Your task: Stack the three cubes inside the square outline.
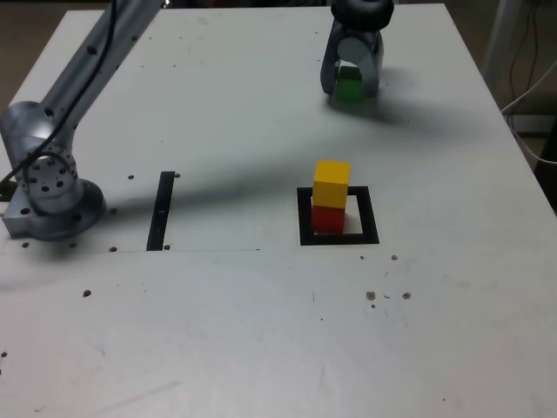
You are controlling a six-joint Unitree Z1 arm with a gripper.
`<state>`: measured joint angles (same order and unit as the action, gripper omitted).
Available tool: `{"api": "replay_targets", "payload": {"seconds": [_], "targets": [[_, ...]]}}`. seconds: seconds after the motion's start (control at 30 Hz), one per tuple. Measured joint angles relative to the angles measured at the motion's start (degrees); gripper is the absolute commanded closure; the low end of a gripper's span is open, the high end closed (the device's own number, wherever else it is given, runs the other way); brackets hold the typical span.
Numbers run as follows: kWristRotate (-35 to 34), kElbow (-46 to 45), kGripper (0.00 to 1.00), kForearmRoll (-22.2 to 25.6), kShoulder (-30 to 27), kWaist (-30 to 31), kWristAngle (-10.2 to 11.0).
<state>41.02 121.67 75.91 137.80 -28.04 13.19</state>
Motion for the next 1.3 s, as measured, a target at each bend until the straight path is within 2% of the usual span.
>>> {"api": "replay_targets", "payload": {"seconds": [0.27, 0.47, 0.6, 0.83, 1.17, 1.3], "targets": [[1.9, 0.2, 0.72, 0.6, 0.0, 1.0, 0.0], [1.7, 2.6, 0.72, 3.7, 0.0, 1.2, 0.0], [0.9, 5.5, 0.72, 7.9, -1.2, 2.1, 0.0], [-3.5, 9.6, 0.72, 15.8, -6.1, 9.9, -0.1], [-11.9, -0.1, 0.72, 16.4, -17.3, 20.8, -4.3], [-15.4, -3.4, 0.72, 16.4, -19.0, 22.4, -4.4]]}}
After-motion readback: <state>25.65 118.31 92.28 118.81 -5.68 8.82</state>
